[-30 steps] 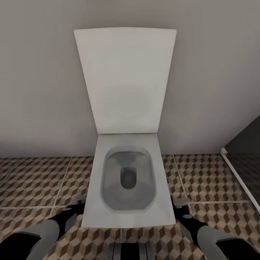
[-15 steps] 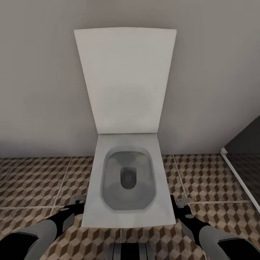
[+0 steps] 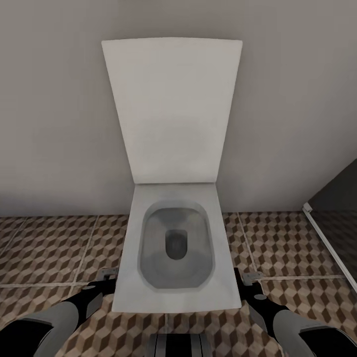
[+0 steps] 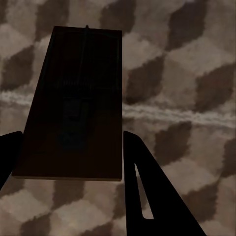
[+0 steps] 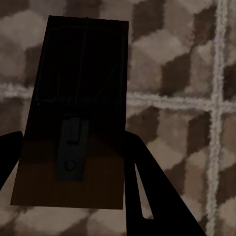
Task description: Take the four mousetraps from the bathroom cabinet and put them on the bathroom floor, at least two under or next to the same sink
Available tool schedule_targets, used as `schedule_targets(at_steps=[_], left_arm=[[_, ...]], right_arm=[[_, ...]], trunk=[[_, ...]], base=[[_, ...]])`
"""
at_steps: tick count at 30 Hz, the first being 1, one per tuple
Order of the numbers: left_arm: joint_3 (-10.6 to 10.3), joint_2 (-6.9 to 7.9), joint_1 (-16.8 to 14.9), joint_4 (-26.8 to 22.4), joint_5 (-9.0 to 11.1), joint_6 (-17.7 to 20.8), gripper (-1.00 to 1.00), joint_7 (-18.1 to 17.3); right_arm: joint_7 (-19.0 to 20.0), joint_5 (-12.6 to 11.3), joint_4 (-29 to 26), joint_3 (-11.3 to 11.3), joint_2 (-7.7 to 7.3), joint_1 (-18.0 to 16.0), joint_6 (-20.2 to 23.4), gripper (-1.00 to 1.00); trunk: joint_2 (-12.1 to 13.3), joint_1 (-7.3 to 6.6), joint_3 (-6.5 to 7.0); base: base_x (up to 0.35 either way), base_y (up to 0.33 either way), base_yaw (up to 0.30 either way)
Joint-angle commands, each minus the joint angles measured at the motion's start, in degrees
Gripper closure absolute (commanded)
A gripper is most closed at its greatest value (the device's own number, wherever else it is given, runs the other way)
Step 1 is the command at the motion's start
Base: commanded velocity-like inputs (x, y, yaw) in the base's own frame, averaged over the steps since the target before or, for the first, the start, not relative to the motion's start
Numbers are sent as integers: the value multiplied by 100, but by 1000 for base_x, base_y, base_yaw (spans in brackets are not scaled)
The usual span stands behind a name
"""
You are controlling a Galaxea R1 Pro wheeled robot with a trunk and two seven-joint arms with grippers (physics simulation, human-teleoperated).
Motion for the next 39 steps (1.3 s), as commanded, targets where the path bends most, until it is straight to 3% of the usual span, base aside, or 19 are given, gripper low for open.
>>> schedule_targets(at_steps=[1, 39], left_arm=[[-49, -1, -2, 3, 37, -14, 100, 10], [-46, -2, -2, 3, 37, -23, 100, 13]], right_arm=[[-33, -11, 8, 42, 1, -3, -17, 100], [-217, -172, 8, 48, -59, -3, -17, 100]], trunk=[[-1, -1, -3], [-1, -1, -3]], base=[[0, 0, 0], [0, 0, 0]])
